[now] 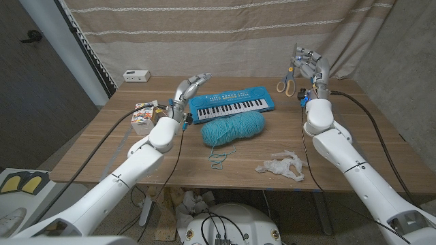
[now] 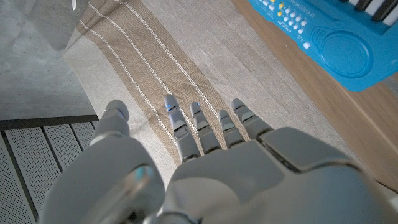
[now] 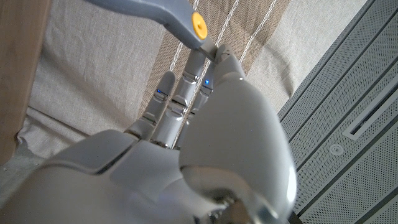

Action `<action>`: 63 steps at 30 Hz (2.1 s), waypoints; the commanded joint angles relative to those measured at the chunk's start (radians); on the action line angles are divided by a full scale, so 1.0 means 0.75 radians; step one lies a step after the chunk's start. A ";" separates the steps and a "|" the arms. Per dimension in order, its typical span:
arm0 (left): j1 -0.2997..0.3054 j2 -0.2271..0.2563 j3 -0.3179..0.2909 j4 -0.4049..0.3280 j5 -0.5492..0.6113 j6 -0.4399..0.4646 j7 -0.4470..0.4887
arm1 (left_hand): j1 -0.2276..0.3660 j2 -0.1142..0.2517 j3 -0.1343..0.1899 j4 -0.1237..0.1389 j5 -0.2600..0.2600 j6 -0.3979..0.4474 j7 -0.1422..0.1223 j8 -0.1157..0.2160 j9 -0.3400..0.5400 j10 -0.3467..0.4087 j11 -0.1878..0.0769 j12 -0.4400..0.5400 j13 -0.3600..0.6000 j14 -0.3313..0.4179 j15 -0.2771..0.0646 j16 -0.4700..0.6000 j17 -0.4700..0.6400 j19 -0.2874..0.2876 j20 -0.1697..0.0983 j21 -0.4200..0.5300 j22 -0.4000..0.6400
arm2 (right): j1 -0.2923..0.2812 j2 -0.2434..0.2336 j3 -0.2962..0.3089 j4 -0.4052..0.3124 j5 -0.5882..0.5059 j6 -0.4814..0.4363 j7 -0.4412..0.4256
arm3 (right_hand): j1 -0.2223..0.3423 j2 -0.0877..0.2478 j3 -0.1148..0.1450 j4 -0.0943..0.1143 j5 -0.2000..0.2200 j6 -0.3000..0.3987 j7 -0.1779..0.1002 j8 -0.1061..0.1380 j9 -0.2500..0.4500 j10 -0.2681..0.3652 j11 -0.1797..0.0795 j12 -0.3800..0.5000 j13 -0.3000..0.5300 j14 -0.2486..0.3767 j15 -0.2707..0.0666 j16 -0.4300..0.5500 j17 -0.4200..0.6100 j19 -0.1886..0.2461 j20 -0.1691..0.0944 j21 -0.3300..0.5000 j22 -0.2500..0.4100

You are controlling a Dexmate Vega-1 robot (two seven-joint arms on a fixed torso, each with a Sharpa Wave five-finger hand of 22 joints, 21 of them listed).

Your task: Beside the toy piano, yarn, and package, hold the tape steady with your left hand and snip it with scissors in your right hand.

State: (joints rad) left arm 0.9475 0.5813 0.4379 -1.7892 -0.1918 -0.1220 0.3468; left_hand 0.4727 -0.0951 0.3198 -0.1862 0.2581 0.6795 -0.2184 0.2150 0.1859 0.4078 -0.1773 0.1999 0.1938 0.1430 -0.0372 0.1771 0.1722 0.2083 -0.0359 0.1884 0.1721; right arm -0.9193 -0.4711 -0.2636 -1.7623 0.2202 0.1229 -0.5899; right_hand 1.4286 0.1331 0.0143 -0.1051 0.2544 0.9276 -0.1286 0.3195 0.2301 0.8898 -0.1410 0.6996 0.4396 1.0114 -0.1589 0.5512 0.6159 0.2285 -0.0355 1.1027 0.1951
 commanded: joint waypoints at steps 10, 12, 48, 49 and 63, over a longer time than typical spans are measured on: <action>-0.047 -0.053 0.074 0.018 0.108 -0.005 -0.012 | 0.171 -0.022 0.037 0.010 0.027 0.011 -0.005 -0.010 0.005 -0.026 0.002 0.001 0.003 -0.015 -0.185 0.006 0.003 -0.010 -0.114 0.002 0.003 | -0.003 0.033 -0.015 -0.022 -0.001 -0.023 -0.040 | 0.045 0.031 0.006 -0.009 0.012 0.019 0.013 -0.006 0.005 0.018 0.009 0.002 -0.011 0.025 -0.109 0.000 0.003 -0.006 -0.220 0.021 0.003; -0.058 -0.059 0.083 0.029 0.115 -0.014 -0.020 | 0.180 -0.017 0.041 0.013 0.029 0.009 -0.005 -0.011 0.006 -0.031 0.003 -0.001 0.004 -0.019 -0.186 0.005 0.004 -0.012 -0.113 0.001 0.003 | -0.002 0.034 -0.019 -0.027 -0.005 -0.029 -0.043 | 0.044 0.031 0.006 -0.009 0.012 0.018 0.013 -0.007 0.005 0.017 0.009 0.001 -0.012 0.024 -0.109 -0.001 0.001 -0.005 -0.220 0.023 0.003; -0.180 -0.163 0.172 0.185 0.105 -0.127 -0.145 | 0.348 -0.019 0.068 0.029 0.019 0.293 0.002 0.058 0.003 -0.056 -0.015 0.008 0.007 -0.024 -0.215 0.011 0.008 -0.011 -0.148 0.008 0.005 | 0.000 0.048 -0.044 -0.051 -0.013 -0.063 -0.055 | 0.045 0.035 0.008 -0.009 0.011 0.015 0.020 -0.024 0.006 0.010 0.014 0.004 -0.019 0.028 -0.109 -0.009 -0.005 -0.014 -0.217 0.061 -0.004; -0.179 -0.162 0.173 0.183 0.107 -0.122 -0.145 | 0.348 -0.019 0.068 0.029 0.019 0.293 0.001 0.057 0.003 -0.057 -0.015 0.007 0.007 -0.023 -0.216 0.011 0.008 -0.011 -0.148 0.008 0.005 | 0.002 0.051 -0.046 -0.048 -0.025 -0.065 -0.067 | 0.045 0.035 0.008 -0.009 0.011 0.019 0.023 -0.024 0.006 0.009 0.015 0.005 -0.020 0.026 -0.109 -0.011 -0.007 -0.015 -0.217 0.062 -0.004; -0.198 -0.163 0.195 0.180 0.151 -0.116 -0.142 | 0.349 -0.041 0.057 0.040 0.005 0.214 -0.003 0.003 -0.001 -0.080 -0.016 0.002 0.007 -0.032 -0.210 0.009 0.010 -0.013 -0.148 0.008 0.006 | 0.025 0.097 -0.072 -0.046 -0.090 -0.075 -0.132 | 0.052 0.031 0.010 -0.013 0.004 0.032 0.034 -0.024 0.013 0.029 0.034 0.010 -0.029 0.023 -0.109 -0.021 -0.021 -0.030 -0.219 0.078 -0.006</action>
State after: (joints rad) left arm 0.8099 0.4624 0.5724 -1.6557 -0.1061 -0.2096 0.2402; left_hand 0.7322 -0.1205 0.3636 -0.1613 0.2657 0.8480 -0.2198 0.2209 0.1812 0.3520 -0.1895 0.1995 0.1978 0.1269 -0.0357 0.1820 0.1745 0.1997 -0.0376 0.1885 0.1747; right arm -0.9125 -0.4239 -0.3041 -1.7941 0.1750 0.0749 -0.6634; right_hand 1.4286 0.1331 0.0196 -0.1098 0.2590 0.9398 -0.1083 0.2964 0.2347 0.9017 -0.1208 0.7032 0.4211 1.0222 -0.1590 0.5361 0.6031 0.2101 -0.0423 1.1540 0.1905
